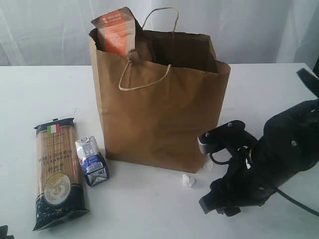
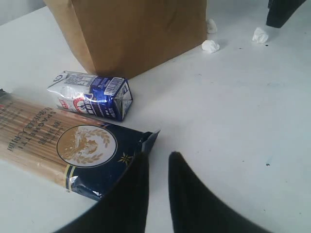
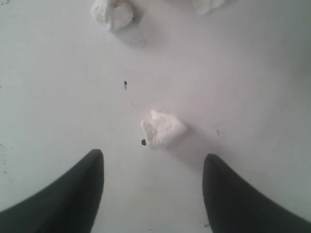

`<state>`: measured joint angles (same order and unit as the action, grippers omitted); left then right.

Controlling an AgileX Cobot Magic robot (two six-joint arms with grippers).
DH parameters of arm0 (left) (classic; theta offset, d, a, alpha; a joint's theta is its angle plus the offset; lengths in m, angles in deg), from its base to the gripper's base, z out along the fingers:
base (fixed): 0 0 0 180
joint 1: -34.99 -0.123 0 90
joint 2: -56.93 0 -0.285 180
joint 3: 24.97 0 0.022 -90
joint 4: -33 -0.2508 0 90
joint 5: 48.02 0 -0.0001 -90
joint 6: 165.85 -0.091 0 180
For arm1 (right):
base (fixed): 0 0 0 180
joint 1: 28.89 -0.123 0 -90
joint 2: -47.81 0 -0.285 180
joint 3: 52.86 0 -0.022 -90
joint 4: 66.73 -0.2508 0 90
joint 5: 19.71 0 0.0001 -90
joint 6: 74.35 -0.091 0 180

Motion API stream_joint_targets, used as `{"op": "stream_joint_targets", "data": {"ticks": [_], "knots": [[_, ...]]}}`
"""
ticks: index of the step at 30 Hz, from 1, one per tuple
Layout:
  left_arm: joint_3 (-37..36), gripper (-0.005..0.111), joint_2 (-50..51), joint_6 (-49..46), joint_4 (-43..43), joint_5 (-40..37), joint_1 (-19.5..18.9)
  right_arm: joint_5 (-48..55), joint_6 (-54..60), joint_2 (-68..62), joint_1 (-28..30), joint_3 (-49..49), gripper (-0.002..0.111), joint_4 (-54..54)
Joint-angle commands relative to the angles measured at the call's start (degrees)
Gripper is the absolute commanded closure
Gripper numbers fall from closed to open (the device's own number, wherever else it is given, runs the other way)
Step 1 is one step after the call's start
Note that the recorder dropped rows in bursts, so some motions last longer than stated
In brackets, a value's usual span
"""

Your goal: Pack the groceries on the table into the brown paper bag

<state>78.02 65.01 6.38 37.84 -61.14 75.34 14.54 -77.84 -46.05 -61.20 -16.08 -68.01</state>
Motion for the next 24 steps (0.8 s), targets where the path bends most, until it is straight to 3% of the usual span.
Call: {"op": "stream_joint_targets", "data": {"ticks": [1, 13, 22, 24], "knots": [[-0.20, 0.085, -0.28, 0.06, 0.20, -0.26, 0.35, -2.71, 2.40, -3.03, 0.33, -0.29, 0.052, -1.89], [-0.20, 0.085, -0.28, 0.06, 0.20, -0.26, 0.35, -6.12, 3.48, -8.30, 0.33, -0.29, 0.052, -1.89], [-0.20, 0.085, -0.28, 0.06, 0.20, -0.26, 0.35, -8.26, 3.48, -10.09, 0.33, -0.29, 0.067, -1.89], [-0.20, 0.085, -0.28, 0.06, 0.20, -0.26, 0.35, -8.44, 3.48, -10.09, 0.33, -0.29, 0.076, -1.89]]}}
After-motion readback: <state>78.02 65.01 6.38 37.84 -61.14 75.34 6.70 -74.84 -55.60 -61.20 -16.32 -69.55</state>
